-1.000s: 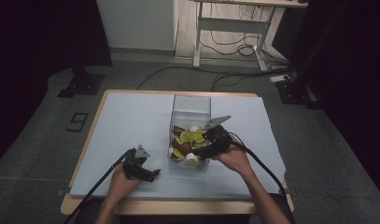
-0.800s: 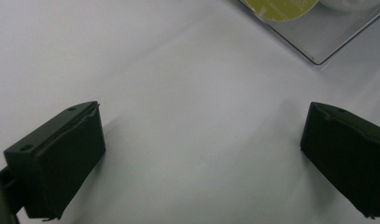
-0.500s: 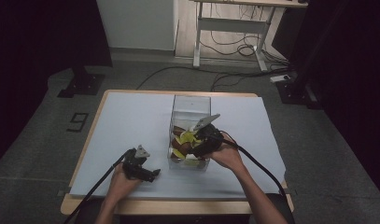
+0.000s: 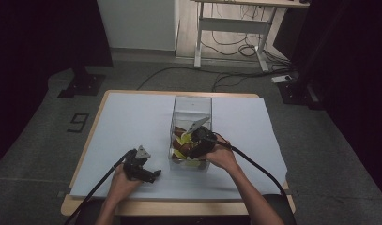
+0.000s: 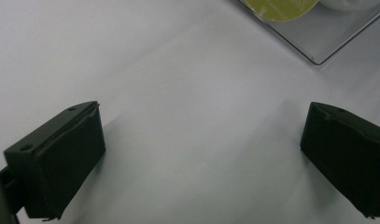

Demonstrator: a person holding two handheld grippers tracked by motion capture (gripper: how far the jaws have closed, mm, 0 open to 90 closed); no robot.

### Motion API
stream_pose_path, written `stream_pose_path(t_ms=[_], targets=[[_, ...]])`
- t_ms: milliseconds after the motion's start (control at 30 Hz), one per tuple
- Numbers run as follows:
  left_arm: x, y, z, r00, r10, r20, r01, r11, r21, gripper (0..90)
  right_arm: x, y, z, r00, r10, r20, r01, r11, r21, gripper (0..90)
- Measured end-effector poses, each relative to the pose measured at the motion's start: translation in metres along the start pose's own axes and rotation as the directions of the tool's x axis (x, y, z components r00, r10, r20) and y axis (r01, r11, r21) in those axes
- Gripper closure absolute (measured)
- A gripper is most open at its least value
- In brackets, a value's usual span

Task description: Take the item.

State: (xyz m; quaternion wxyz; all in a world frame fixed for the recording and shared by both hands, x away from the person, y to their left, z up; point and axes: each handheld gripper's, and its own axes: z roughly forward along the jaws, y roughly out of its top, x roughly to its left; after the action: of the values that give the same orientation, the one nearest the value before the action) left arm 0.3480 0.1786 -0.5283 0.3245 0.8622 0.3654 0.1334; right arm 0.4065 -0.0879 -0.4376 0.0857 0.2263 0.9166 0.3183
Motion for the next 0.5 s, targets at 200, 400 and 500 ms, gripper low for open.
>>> stream_pose_path(t_ms=[200,400,500], targets=[[0.0,0.0,0.0,1.0,0.0,0.0,0.0,1.0,0.0,0.0,0.0,0.0,0.012,1.0,-0.006,-0.004,0.006,0.999,0.037,32.4],[0.0,0.0,0.0,1.0,0.0,0.0,0.0,1.0,0.0,0.0,0.001,0.003,0.019,0.9999,-0.012,0.009,0.011,0.999,0.052,35.9],[0.0,0.0,0.0,1.0,0.0,-0.002,0.0,1.0,0.0,0.0,0.001,0.004,0.019,0.9999,-0.011,0.005,0.011,0.998,0.06,37.9]])
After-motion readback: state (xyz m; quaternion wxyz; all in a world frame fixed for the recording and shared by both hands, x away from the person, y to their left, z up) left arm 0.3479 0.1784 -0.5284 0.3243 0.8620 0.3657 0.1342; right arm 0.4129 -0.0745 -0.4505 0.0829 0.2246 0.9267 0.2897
